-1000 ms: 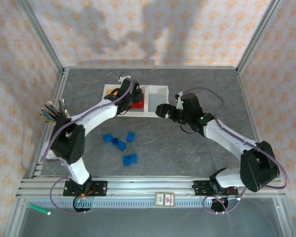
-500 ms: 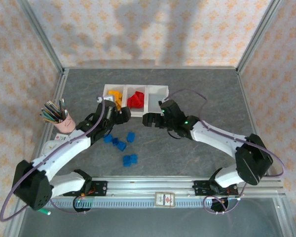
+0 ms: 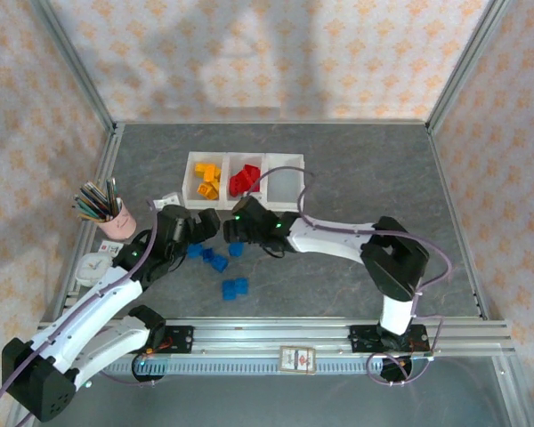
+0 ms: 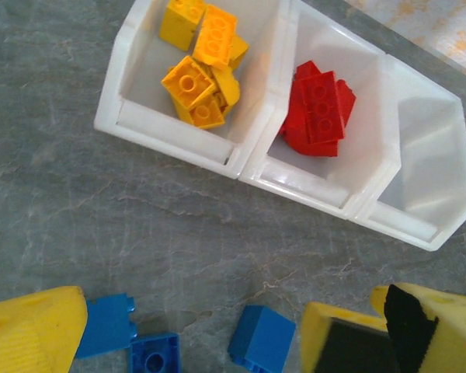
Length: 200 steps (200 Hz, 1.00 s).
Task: Sort the legos into containers by color
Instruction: Pick up the lego from the center of the table.
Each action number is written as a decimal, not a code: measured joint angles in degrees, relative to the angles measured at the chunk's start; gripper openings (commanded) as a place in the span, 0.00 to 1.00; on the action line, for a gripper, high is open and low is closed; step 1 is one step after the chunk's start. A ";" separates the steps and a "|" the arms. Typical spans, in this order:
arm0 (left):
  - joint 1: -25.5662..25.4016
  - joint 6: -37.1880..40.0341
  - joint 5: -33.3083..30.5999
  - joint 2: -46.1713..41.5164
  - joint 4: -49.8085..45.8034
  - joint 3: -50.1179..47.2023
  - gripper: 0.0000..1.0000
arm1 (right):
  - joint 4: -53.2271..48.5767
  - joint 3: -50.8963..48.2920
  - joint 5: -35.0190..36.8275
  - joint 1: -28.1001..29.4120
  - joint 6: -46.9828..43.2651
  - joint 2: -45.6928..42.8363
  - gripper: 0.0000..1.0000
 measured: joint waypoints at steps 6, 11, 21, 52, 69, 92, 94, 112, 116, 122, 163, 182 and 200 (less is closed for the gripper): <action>0.00 -0.31 -0.15 -0.28 -0.35 -0.04 1.00 | -0.68 1.05 0.76 0.83 1.18 1.25 0.88; 0.00 -0.59 -0.17 -0.57 -0.68 -0.04 1.00 | -1.03 1.88 1.18 1.42 1.99 2.27 0.87; 0.00 -1.31 -0.37 -1.18 -1.31 -0.04 1.00 | -1.55 3.39 1.90 2.36 3.54 4.24 0.85; 0.13 -2.75 -1.90 -4.02 -3.19 -0.79 1.00 | -3.50 6.62 4.09 3.28 7.65 8.87 0.79; 0.26 -3.08 -2.67 -5.01 -4.07 -1.09 1.00 | -4.17 7.76 5.70 3.23 9.33 10.43 0.74; 0.37 -3.08 -3.41 -5.31 -5.73 -1.18 1.00 | -4.61 8.76 7.48 3.23 10.91 12.02 0.68; 0.37 -3.10 -3.45 -5.31 -5.81 -1.22 1.00 | -4.70 8.81 7.63 3.23 11.02 12.11 0.67; 0.37 -3.10 -3.56 -5.31 -6.19 -1.55 1.00 | -5.75 8.83 8.63 3.28 11.63 12.39 0.63; 0.37 -3.10 -3.56 -5.31 -6.19 -1.62 1.00 | -5.97 8.83 8.81 3.30 11.69 12.39 0.61; 0.37 -3.10 -3.56 -5.31 -6.14 -1.68 1.00 | -6.25 8.83 8.98 3.32 11.85 12.39 0.60; 0.37 -3.10 -3.32 -5.22 -6.10 -2.21 1.00 | -7.48 8.35 10.05 3.63 12.00 12.17 0.54; 0.37 -3.10 -2.75 -4.90 -5.77 -2.25 1.00 | -7.39 6.71 10.32 4.04 12.02 10.99 0.53; 0.37 -3.10 -2.69 -4.70 -5.66 -2.25 1.00 | -7.67 6.08 10.21 4.28 11.87 10.54 0.60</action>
